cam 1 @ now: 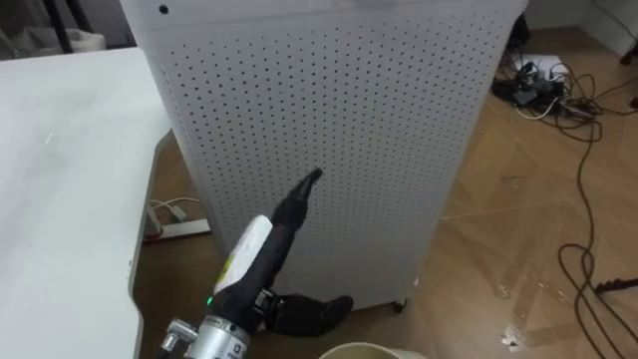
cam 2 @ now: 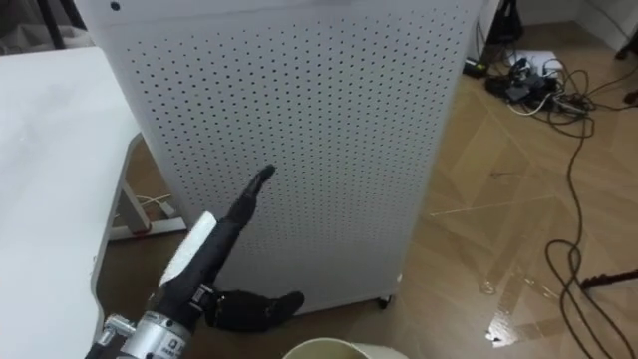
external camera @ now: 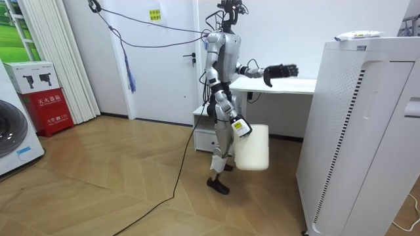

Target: Pick garbage

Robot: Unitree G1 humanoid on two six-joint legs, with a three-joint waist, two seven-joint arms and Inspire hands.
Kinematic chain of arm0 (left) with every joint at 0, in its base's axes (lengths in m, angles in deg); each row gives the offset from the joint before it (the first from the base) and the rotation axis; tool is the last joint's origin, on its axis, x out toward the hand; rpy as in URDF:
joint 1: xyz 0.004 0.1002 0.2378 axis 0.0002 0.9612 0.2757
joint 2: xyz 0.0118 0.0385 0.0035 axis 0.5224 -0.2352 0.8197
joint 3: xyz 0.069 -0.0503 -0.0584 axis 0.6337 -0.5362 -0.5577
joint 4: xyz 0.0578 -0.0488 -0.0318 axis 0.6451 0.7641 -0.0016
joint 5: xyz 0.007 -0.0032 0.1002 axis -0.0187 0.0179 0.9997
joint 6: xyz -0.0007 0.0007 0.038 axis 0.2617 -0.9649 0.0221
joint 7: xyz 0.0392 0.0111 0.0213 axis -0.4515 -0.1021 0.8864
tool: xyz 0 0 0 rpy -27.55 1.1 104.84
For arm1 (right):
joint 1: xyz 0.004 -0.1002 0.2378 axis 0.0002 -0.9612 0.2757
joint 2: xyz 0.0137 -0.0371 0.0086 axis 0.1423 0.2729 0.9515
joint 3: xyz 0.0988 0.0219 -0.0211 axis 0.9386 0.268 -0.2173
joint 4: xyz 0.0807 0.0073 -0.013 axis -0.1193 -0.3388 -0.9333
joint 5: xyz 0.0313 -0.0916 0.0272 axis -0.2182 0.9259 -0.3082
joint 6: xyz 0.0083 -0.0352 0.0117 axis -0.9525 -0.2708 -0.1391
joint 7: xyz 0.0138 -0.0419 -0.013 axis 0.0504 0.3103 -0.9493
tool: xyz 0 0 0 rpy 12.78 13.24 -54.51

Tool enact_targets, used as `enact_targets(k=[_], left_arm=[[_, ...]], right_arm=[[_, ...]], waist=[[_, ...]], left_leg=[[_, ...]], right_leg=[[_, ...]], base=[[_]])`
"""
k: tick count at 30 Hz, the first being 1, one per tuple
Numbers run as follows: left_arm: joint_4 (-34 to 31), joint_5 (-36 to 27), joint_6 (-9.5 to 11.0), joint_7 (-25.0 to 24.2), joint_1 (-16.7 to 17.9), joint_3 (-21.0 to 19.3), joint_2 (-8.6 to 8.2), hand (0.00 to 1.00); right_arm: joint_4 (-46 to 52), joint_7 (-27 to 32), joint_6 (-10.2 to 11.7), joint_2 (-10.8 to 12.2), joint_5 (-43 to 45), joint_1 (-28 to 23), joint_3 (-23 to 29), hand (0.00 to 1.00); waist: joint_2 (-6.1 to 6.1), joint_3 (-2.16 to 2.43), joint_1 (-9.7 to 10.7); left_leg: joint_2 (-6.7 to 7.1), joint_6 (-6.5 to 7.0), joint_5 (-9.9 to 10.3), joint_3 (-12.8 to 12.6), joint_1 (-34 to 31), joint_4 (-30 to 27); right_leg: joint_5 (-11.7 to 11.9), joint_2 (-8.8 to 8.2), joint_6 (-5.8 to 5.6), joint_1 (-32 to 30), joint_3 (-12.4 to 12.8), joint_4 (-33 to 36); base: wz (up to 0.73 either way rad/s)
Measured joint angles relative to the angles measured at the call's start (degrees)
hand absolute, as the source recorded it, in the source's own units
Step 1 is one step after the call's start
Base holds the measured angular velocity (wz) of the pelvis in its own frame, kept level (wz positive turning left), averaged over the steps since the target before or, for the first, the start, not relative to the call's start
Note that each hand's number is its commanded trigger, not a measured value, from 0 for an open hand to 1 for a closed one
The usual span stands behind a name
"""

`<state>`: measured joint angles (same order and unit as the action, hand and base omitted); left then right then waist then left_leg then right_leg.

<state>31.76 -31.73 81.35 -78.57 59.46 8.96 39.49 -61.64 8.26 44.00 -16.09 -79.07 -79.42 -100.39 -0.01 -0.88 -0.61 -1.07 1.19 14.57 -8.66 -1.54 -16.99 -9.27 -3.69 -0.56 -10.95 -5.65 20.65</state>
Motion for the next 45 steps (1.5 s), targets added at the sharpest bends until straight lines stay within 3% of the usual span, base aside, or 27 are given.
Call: enact_targets(k=[4,8,14,24,29,31,32,34,38,39,40,42,44,45], left_arm=[[-1.4,2.4,1.8,4.3,-0.2,-0.7,-0.07,0.00],[-4.7,2.4,3.2,9.4,-0.4,-3.8,0.00,0.00],[-8.1,8.7,4.7,17.7,-2.5,-7.9,1.27,0.00],[-12.6,17.3,4.8,21.2,-3.3,-10.8,1.35,0.00],[-12.5,17.7,4.8,22.0,-4.2,-11.0,1.47,0.00],[-12.2,18.5,4.8,22.6,-5.0,-11.1,1.57,0.00],[-12.0,18.7,4.8,22.8,-5.1,-11.2,1.65,0.00],[-11.7,19.9,4.7,23.8,-5.2,-11.2,1.70,0.00],[-11.3,19.9,4.9,24.5,-5.2,-11.2,1.75,0.00],[-11.2,19.9,5.1,24.6,-5.2,-11.1,1.67,0.00],[-10.4,19.9,5.9,24.7,-5.2,-10.8,1.58,0.00],[-10.2,19.9,6.6,24.8,-5.2,-10.8,1.61,0.00],[-9.9,20.1,7.0,25.1,-5.2,-11.0,1.59,0.00],[-9.9,21.2,7.0,25.6,-5.2,-11.2,1.58,0.00]], right_arm=[[0.2,1.1,0.0,0.3,-0.6,-1.6,0.0,1.00],[0.2,1.6,-0.1,0.3,-1.9,-2.5,0.0,1.00],[-0.3,1.0,-0.3,0.3,-2.4,-2.5,0.1,1.00],[-1.1,-0.7,-0.6,0.2,-2.5,-3.3,0.4,1.00],[-1.1,-0.8,-0.6,0.2,-2.4,-3.4,0.1,1.00],[-1.1,-0.8,-0.6,0.2,-2.3,-3.7,0.0,1.00],[-1.1,-0.8,-0.6,0.3,-2.3,-3.7,-0.1,1.00],[-1.5,-0.8,-0.6,0.3,-2.3,-3.5,-0.2,1.00],[-2.7,-0.6,-0.7,0.2,-2.2,-4.1,0.0,1.00],[-2.7,-0.6,-0.6,0.2,-2.3,-4.0,0.0,1.00],[-2.9,-0.6,-0.7,-0.1,-2.6,-4.0,0.1,1.00],[-3.3,-0.5,-0.7,-0.5,-3.3,-3.8,0.2,1.00],[-4.6,-0.1,-0.6,-0.2,-3.3,-3.4,0.1,1.00],[-4.9,0.1,-0.7,-0.2,-3.3,-3.7,-0.1,1.00]], waist=[[-0.34,0.38,0.3],[-0.31,0.46,0.0],[-0.36,0.51,0.3],[-0.40,0.44,-0.2],[-0.31,0.05,-0.8],[-0.02,-0.78,-1.3],[0.04,-0.92,-1.3],[-0.10,-1.11,-1.3],[-0.79,-1.05,-0.9],[-0.39,-1.51,-0.9],[-0.82,-1.05,-0.7],[-0.90,-0.99,-0.9],[-0.89,-0.99,-1.5],[-0.96,-0.87,-1.7]], left_leg=[[-0.13,0.00,0.0,-0.3,4.0,1.8],[0.02,0.01,0.0,-0.8,5.4,3.2],[-0.33,-0.30,-0.2,-2.4,6.9,4.5],[-1.60,-0.53,-0.3,-2.2,8.6,5.2],[-1.82,-0.79,-0.1,-2.2,9.4,4.6],[-2.38,-1.83,0.8,-2.4,8.8,1.2],[-2.67,-2.03,1.3,-2.4,8.2,-0.6],[-4.38,-2.67,3.5,-2.3,5.0,-10.1],[-6.89,-3.49,3.2,-1.5,-0.1,-24.5],[-7.11,-3.88,2.3,0.1,-2.7,-28.9],[-6.03,-3.18,3.5,1.9,-5.1,-28.0],[-4.58,-3.22,3.5,3.0,-9.9,-24.0],[-3.52,-4.15,1.8,3.4,-12.8,-16.7],[-3.18,-3.65,-1.5,4.1,-13.7,-11.4]], right_leg=[[-0.2,0.21,-0.24,2.8,0.9,0.0],[0.1,0.29,-0.29,3.0,1.1,0.1],[0.8,1.15,0.14,3.7,0.9,-1.1],[1.0,2.23,0.37,6.1,0.0,-3.2],[0.8,2.19,0.68,6.5,-1.3,-2.8],[0.2,1.98,1.35,6.9,-3.6,-1.8],[-0.1,1.93,1.60,6.9,-4.2,-1.4],[-2.0,2.05,2.59,6.7,-5.2,1.1],[-5.2,3.16,3.98,7.4,-4.2,4.4],[-5.9,3.27,4.26,7.8,-3.9,5.3],[-6.4,3.14,4.73,8.1,-3.7,5.3],[-6.9,2.60,4.51,8.1,-3.2,5.3],[-7.3,2.24,4.11,8.9,-2.4,5.3],[-8.1,1.98,3.80,9.5,-2.4,5.5]], base=[[-0.13],[-0.13],[-0.16],[-0.08],[-0.11],[-0.10],[-0.14],[-0.13],[-0.04],[0.09],[0.09],[-0.09],[-0.27],[-0.41]])
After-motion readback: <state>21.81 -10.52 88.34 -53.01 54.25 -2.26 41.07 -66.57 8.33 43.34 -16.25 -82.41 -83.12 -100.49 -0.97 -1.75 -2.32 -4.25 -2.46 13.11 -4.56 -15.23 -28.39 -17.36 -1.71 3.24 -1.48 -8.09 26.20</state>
